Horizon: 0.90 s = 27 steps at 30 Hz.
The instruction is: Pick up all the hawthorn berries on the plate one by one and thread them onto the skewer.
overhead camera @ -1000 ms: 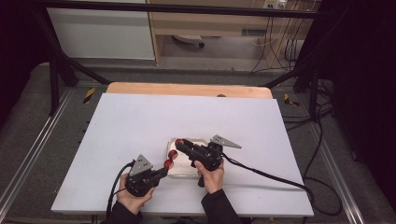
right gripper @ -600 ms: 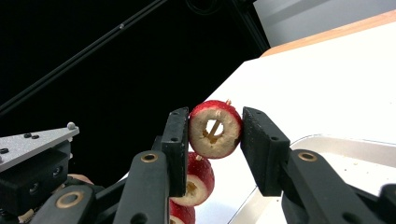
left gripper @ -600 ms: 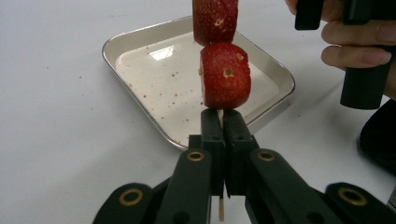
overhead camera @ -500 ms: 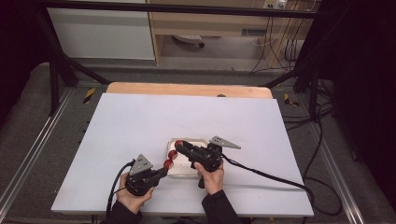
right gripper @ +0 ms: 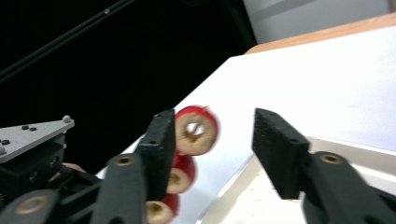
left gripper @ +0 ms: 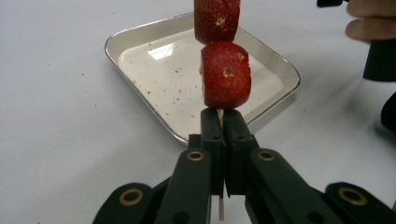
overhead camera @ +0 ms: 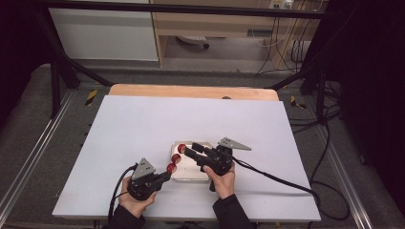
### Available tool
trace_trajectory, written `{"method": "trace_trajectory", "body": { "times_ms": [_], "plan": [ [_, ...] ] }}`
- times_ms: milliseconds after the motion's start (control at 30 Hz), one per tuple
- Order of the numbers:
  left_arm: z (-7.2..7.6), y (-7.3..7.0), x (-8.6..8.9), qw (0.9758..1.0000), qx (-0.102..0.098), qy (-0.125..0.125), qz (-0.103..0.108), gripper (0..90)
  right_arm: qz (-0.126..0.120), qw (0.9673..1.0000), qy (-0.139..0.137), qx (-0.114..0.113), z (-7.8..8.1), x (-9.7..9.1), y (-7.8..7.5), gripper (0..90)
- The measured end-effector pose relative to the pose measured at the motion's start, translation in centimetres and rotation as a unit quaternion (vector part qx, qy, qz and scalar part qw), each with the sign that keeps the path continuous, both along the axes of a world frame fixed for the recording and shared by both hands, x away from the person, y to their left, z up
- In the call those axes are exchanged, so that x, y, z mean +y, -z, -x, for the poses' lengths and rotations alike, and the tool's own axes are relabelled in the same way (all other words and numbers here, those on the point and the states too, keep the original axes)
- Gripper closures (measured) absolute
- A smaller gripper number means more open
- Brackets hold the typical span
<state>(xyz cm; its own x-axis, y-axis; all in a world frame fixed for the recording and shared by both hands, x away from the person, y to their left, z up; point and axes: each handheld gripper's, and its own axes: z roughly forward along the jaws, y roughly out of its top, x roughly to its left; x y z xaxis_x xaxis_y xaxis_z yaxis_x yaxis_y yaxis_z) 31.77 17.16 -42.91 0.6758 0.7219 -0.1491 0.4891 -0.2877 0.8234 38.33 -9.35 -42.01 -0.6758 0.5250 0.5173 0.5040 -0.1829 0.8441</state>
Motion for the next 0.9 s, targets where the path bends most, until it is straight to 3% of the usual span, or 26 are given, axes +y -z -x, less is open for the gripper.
{"method": "trace_trajectory", "body": {
  "times_ms": [100, 233, 433, 533, 600, 700, 900],
  "plan": [
    [-0.1, 0.0, 0.2, 1.0, -0.002, -0.003, -0.004, 88.5, 0.042, 0.9991, 0.004, 0.0, -0.1, -1.2, -0.1, 34.0],
    [-0.2, -0.2, 0.4, 0.9999, -0.006, 0.003, -0.01, 88.4, 0.113, 0.9936, -0.001, 0.006, -0.2, -2.4, 0.5, 21.2],
    [-0.4, -0.4, 0.7, 0.9997, -0.006, 0.01, -0.02, 88.3, 0.19, 0.9818, -0.007, 0.004, -0.1, -3.9, 1.2, 7.4],
    [-0.5, -0.6, 0.8, 0.9997, -0.004, 0.011, -0.023, 88.2, 0.234, 0.9722, -0.012, -0.002, 0.1, -4.8, 1.3, 4.8],
    [-0.6, -0.8, 0.9, 0.9996, -0.003, 0.013, -0.024, 88.2, 0.251, 0.9679, -0.018, 0.004, 0.2, -5.5, 1.4, 4.0],
    [-0.9, -1.1, 0.9, 0.9995, 0.001, 0.016, -0.026, 88.1, 0.266, 0.9639, -0.013, 0.011, 0.4, -6.5, 1.6, 2.1],
    [-1.8, -2.2, 0.6, 0.999, 0.01, 0.025, -0.035, 88.0, 0.281, 0.9594, -0.004, 0.016, 0.8, -8.9, 2.0, 0.9]
  ]
}}
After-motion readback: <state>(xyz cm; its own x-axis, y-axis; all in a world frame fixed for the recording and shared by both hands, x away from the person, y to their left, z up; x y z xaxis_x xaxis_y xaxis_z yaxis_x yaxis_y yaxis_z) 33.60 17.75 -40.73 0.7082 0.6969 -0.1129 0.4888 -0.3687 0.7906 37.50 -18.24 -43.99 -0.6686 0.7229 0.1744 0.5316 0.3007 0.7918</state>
